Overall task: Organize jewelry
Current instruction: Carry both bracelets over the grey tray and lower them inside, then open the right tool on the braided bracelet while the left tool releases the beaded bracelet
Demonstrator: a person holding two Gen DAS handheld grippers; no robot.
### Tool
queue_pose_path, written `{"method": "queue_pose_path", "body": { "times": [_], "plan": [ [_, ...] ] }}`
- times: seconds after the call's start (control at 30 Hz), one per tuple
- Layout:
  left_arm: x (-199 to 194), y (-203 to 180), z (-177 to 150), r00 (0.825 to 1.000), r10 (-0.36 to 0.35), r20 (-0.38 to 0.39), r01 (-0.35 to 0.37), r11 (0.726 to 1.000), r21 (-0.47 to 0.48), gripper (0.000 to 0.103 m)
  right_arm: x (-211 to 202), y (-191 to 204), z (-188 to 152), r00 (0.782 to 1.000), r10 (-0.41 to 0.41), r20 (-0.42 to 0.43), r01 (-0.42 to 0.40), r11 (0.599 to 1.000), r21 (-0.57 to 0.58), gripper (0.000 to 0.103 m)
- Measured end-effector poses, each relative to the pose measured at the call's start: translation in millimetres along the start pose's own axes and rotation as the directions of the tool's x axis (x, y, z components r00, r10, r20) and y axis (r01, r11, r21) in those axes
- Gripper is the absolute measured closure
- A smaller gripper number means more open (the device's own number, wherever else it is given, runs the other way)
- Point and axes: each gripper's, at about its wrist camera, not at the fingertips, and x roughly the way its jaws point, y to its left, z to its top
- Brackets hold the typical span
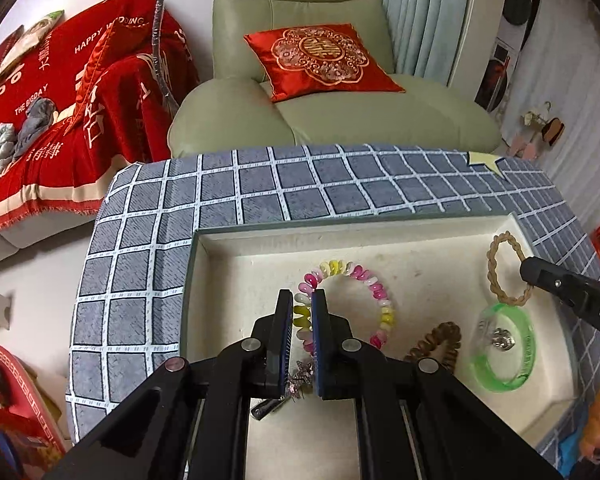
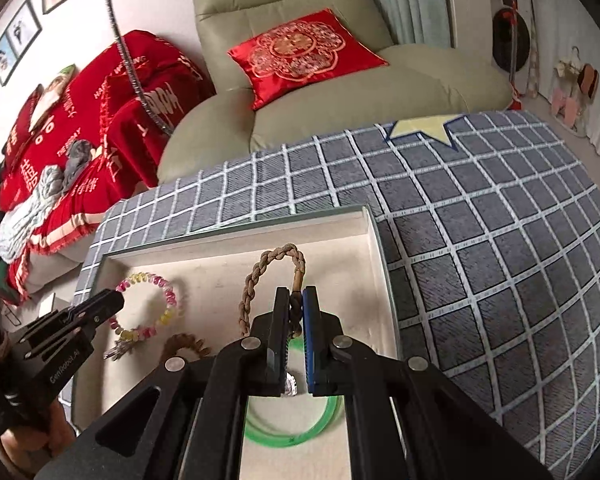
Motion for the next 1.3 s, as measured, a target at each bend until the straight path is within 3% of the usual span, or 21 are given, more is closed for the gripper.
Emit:
{"method": "queue_pose_path", "body": {
  "times": [0.57, 0.63, 0.7, 0.73, 1.3],
  "plan": [
    [12, -13, -4, 0.997, 0.069, -0.022, -0.067, 0.996, 0.065, 0.078, 20, -13, -4, 0.998, 0.010, -0.055, -0.008, 0.999, 0.034, 0.093],
    [11, -14, -4, 0.998, 0.065, -0.016, -0.064, 0.996, 0.068, 0.078, 19, -12, -5, 0.998, 0.017, -0.056, -0.015, 0.999, 0.035, 0.083],
    [9, -15, -5, 0.998, 0.063, -0.010, -0.062, 0.995, 0.073, 0.078, 16, -11, -6, 0.999, 0.029, -0.046, -0.027, 0.999, 0.037, 0.051],
    [9, -15, -5, 0.998, 0.063, -0.008, -0.062, 0.995, 0.077, 0.078, 12, -10, -6, 0.999, 0.033, -0.036, -0.032, 0.999, 0.037, 0.047],
    [-2, -15, -4, 0.998, 0.058, 0.022, -0.059, 0.996, 0.060, 0.078, -45, -3, -29, 0.996, 0.088, 0.031, -0.090, 0.994, 0.060, 0.047]
  ]
}}
